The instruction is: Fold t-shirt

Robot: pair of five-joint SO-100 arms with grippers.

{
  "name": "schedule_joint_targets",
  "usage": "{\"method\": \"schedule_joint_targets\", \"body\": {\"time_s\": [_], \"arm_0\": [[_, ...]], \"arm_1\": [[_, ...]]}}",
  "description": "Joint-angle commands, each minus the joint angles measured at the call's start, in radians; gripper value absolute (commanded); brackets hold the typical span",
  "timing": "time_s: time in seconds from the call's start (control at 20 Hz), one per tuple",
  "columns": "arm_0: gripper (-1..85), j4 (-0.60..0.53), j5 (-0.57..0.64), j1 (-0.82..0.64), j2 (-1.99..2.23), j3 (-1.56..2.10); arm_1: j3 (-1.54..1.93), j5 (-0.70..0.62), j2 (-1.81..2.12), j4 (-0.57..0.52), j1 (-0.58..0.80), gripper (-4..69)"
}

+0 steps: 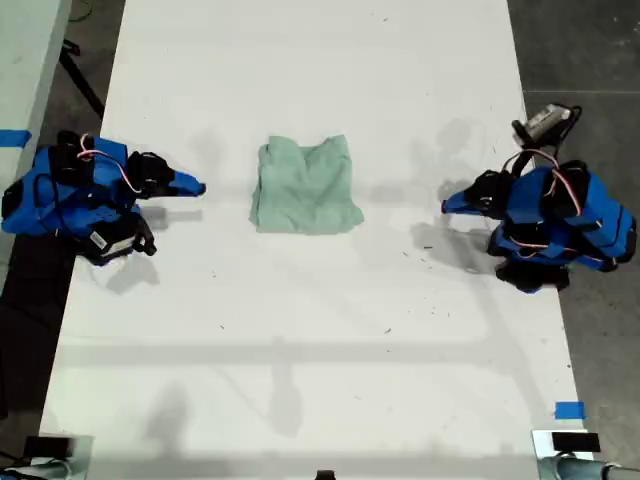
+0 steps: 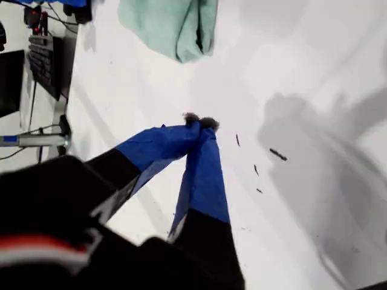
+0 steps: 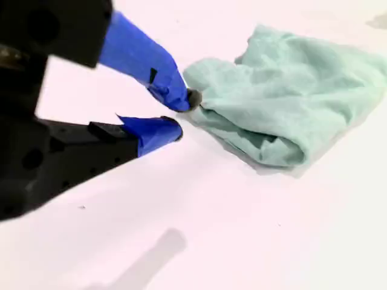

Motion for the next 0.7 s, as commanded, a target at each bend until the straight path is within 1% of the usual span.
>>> {"method": "schedule_joint_targets", "body": {"time_s": [0.0,0.05,0.1,0.15,0.2,0.25,0.4,0.45,0.6,0.65], "arm_0": [[3.3,-0.087,-0.054,0.048,0.066,0.169],[3.9,-0.092,-0.064,0.055,0.064,0.206],[7.8,-0.084,-0.071,0.055,0.064,0.23],[10.3,-0.055,-0.069,0.067,0.064,0.229],[9.9,-0.029,-0.072,0.081,0.064,0.23],[9.7,-0.014,-0.072,0.084,0.064,0.23],[9.9,-0.009,-0.064,0.094,0.064,0.23],[9.9,-0.009,-0.064,0.101,0.064,0.23],[9.9,-0.009,-0.064,0.11,0.064,0.23],[9.9,-0.009,-0.064,0.11,0.064,0.23]], "arm_1": [[0.115,0.153,0.077,-0.051,-0.021,-1.4],[0.189,0.242,0.078,-0.058,-0.049,-1.4],[0.239,0.239,0.075,-0.092,-0.083,-1.4],[0.262,0.17,0.074,-0.095,-0.083,-1.4],[0.314,0.23,0.077,-0.095,-0.06,-1.3],[0.328,0.236,0.067,-0.115,-0.052,-1.0],[0.33,0.17,0.075,-0.121,-0.032,1.0],[0.33,0.094,0.075,-0.12,-0.026,1.8],[0.33,-0.43,0.075,-0.118,-0.026,2.2],[0.33,-0.56,0.077,-0.121,-0.026,1.9]]}}
